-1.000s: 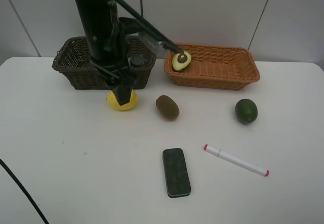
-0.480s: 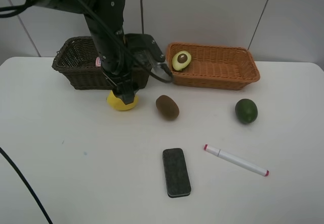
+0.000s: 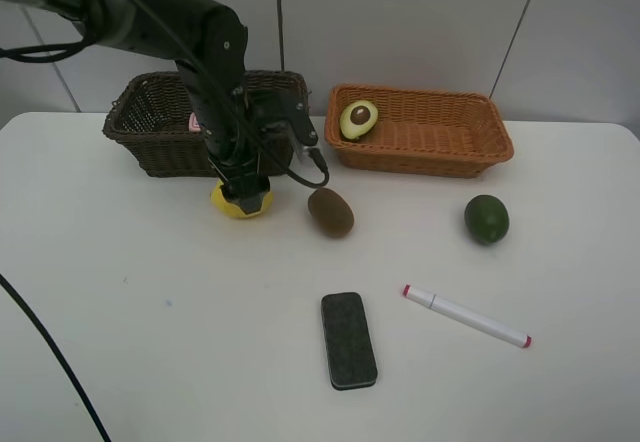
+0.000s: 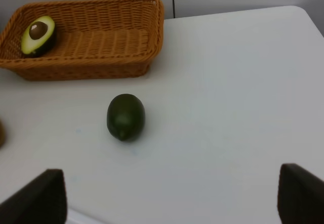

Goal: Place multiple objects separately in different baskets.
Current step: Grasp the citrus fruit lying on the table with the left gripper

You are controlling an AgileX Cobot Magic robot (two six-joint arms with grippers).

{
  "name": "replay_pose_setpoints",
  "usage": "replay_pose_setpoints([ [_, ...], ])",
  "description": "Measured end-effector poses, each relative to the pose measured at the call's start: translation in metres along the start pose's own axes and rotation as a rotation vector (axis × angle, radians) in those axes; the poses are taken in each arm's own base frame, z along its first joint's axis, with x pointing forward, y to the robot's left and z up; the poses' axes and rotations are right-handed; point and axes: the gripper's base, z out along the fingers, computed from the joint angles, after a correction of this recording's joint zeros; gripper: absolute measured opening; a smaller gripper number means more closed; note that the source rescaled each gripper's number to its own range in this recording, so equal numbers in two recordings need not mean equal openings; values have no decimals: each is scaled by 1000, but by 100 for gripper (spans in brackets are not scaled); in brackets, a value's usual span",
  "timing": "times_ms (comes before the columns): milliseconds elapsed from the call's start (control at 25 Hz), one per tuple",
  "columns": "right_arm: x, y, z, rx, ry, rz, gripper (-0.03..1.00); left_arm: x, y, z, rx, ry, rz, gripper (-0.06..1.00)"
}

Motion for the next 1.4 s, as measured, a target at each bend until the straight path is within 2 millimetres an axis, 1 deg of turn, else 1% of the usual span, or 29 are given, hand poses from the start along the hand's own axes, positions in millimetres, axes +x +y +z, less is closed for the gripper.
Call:
replay_pose_setpoints([
  [120,0,0,0,0,0,0,98,0,0,12,-2,10,26,96],
  [320,0,0,0,0,0,0,98,1,5,20,-32,8,49,96],
  [560,0,0,0,0,0,0,98,2,1,40,-1,38,50,96],
  [920,0,0,0,0,0,0,98,2,0,49,-3,45,57,96],
  [1040,0,0,0,0,0,0,98,2,1,49,-7,45,37,96],
  [1080,0,0,0,0,0,0,98,2,1,49,-7,46,29,94],
  [1120,0,0,0,0,0,0,98,2,1,49,-9,46,23,89],
  [1160,0,0,0,0,0,0,98,2,1,50,-12,48,17,78],
  [1200,0,0,0,0,0,0,98,2,1,50,-16,51,19,64],
  [1400,0,0,0,0,0,0,98,3,1,47,-7,79,15,63],
])
